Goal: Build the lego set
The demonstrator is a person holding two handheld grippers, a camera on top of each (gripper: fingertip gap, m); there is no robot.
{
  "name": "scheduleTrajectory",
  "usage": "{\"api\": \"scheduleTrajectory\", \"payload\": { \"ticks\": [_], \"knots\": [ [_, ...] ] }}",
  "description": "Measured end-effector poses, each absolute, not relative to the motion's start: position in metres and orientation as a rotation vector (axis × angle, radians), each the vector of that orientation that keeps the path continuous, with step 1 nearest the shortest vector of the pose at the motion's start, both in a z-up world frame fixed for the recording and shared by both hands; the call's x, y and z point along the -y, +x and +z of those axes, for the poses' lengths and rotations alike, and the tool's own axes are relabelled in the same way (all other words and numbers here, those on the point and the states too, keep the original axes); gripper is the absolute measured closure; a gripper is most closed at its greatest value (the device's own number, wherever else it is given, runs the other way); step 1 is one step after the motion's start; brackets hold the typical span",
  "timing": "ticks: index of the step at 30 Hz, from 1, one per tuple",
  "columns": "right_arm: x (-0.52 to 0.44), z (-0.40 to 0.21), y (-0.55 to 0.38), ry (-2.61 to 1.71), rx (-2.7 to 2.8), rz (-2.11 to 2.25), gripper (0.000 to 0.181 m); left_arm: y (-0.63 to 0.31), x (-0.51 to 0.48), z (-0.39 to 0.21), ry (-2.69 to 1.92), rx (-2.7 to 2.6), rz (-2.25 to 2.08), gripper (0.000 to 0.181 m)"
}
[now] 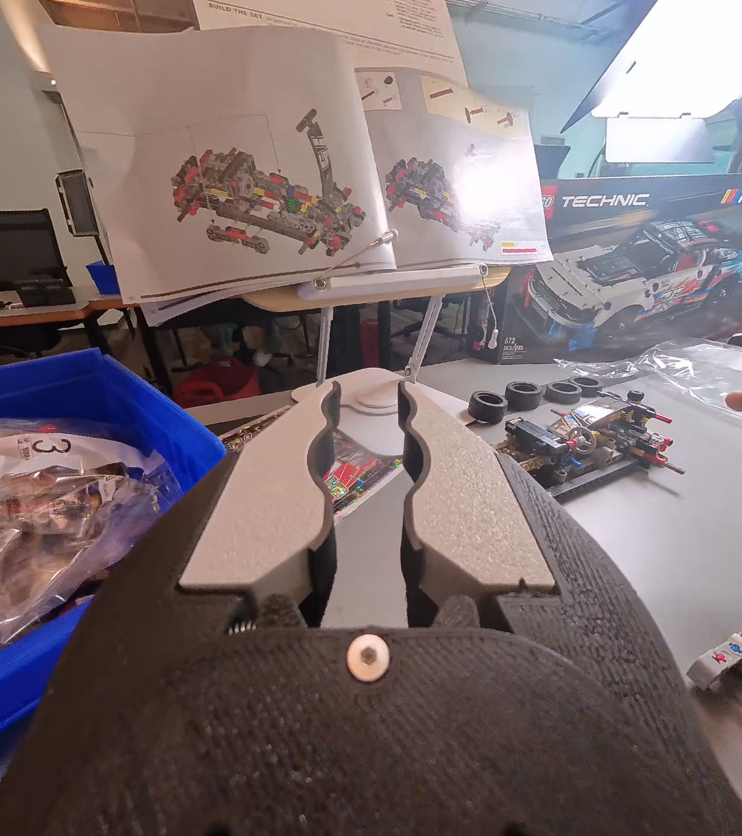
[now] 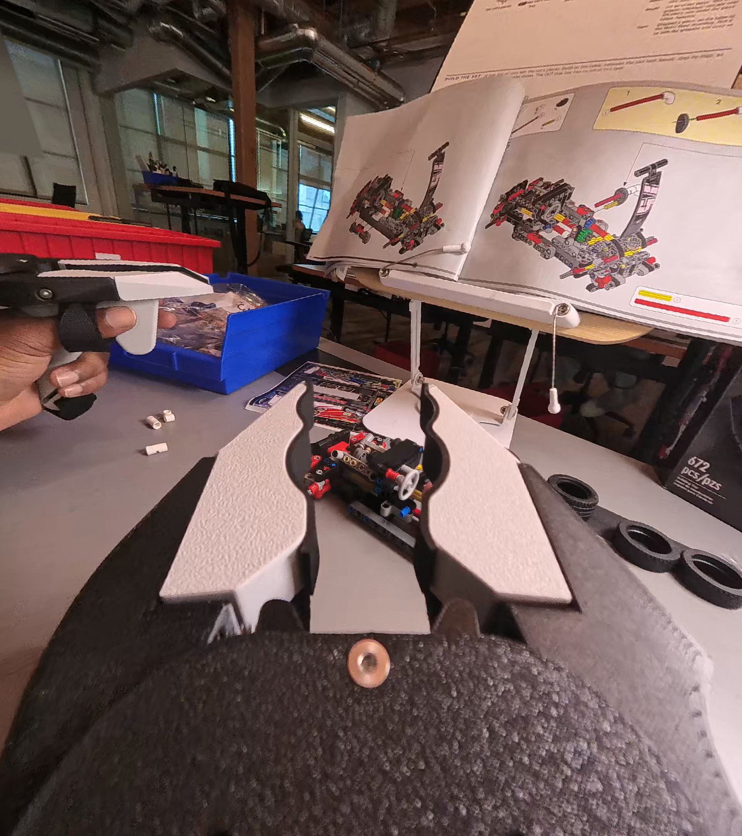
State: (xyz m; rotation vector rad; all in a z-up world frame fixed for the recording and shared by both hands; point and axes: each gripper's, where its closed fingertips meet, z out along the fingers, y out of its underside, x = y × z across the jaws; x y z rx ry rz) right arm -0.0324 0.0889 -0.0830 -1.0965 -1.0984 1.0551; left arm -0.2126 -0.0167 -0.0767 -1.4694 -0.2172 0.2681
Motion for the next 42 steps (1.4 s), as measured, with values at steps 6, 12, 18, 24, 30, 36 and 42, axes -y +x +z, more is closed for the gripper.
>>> {"api": "scheduleTrajectory", "payload": {
  "ticks": [6, 12, 18, 24, 30, 36, 42],
  "knots": [
    [-0.095, -0.089, -0.034, -1.135, 1.089, 1.072, 0.138, -0.217, 0.017, -0.077, -1.462, 0.232, 0.263, 0.156],
    [-0.095, -0.093, -0.036, -1.143, 1.111, 1.071, 0.140, -0.213, 0.015, -0.078, -1.474, 0.216, 0.250, 0.154],
    [-0.085, -0.103, -0.040, -1.147, 1.223, 1.107, 0.145, -0.198, 0.008, -0.080, -1.504, 0.132, 0.240, 0.155],
    [-0.052, -0.125, -0.029, -1.064, 1.638, 1.093, 0.145, -0.188, 0.005, -0.081, -1.511, 0.080, 0.244, 0.156],
    [-0.008, -0.192, 0.032, -1.092, 2.254, 1.060, 0.145, -0.175, -0.001, -0.089, -1.553, 0.028, 0.180, 0.157],
    [0.018, -0.214, 0.041, -1.060, 2.405, 1.032, 0.160, -0.087, -0.010, -0.136, -1.789, -0.348, -0.317, 0.158],
    [-0.005, -0.219, 0.060, -1.080, 2.490, 0.861, 0.175, -0.042, 0.004, -0.171, -1.926, -0.596, -0.464, 0.153]
  ]
}}
